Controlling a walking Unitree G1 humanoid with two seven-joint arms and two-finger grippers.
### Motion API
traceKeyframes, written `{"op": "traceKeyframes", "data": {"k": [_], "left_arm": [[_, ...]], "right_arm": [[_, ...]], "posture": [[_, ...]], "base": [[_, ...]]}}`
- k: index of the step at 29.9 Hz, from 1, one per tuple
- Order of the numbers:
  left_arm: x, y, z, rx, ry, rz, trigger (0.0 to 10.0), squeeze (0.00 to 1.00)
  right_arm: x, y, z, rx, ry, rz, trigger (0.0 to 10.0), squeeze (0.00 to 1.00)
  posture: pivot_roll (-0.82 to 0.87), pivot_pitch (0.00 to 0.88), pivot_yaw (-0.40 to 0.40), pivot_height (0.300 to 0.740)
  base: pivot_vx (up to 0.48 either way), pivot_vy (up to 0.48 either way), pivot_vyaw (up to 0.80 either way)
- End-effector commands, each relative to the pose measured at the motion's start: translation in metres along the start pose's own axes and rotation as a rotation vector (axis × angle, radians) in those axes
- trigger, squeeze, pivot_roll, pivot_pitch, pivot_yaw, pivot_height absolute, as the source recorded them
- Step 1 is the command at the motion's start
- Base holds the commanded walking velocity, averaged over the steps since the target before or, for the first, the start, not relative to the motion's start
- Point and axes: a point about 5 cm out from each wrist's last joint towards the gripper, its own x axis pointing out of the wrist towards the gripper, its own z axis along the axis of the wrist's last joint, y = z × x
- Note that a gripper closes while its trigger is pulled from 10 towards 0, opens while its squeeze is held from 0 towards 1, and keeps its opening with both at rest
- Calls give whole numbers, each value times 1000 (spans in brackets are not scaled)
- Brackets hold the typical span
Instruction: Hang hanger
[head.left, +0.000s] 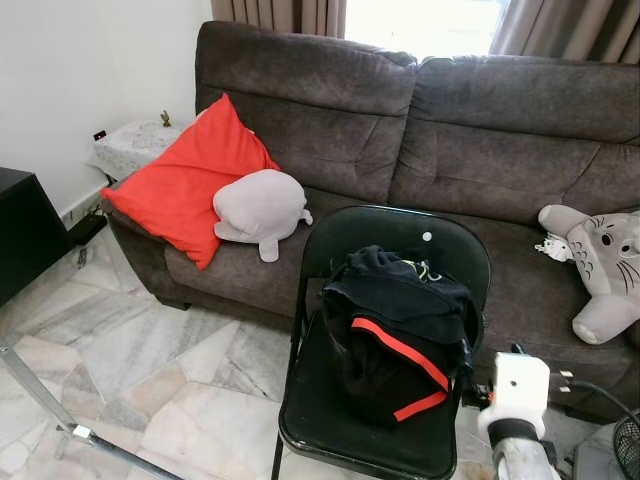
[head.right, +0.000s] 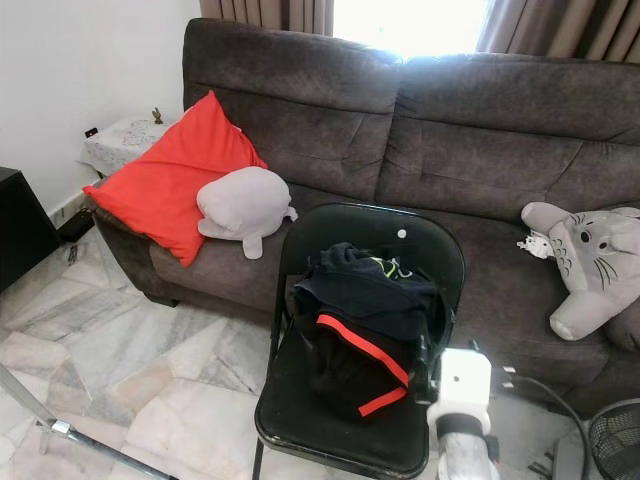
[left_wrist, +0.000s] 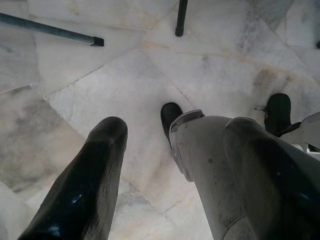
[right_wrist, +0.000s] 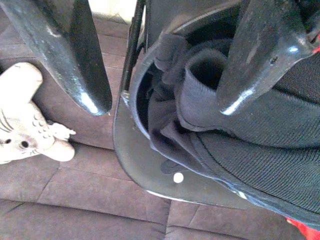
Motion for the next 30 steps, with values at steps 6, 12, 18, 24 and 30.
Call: {"op": "traceKeyframes", "data": {"k": [6, 12, 18, 24, 30], "left_arm": [[0, 2, -3, 16, 17, 6, 10000, 0], [0, 1, -2, 21, 19, 5, 10000, 0], [0, 1, -2, 25, 18, 2, 10000, 0], [0, 1, -2, 25, 15, 2, 10000, 0], [-1, 3, -6, 25, 20, 5, 10000, 0]], "right_arm": [[-1, 9, -5, -9, 74, 21, 10000, 0], [-10, 9, -8, -5, 87, 3, 10000, 0], [-13, 10, -13, -22, 112, -5, 10000, 0], [0, 6, -6, -29, 103, -30, 10000, 0], [7, -3, -4, -42, 96, -55, 10000, 0]], "posture": [[49, 9, -8, 740], [46, 8, -5, 740], [44, 6, -5, 740], [56, 0, -10, 740], [60, 0, -10, 740]], "base": [[0, 0, 0], [0, 0, 0], [0, 0, 0], [0, 0, 0], [0, 0, 0]]}}
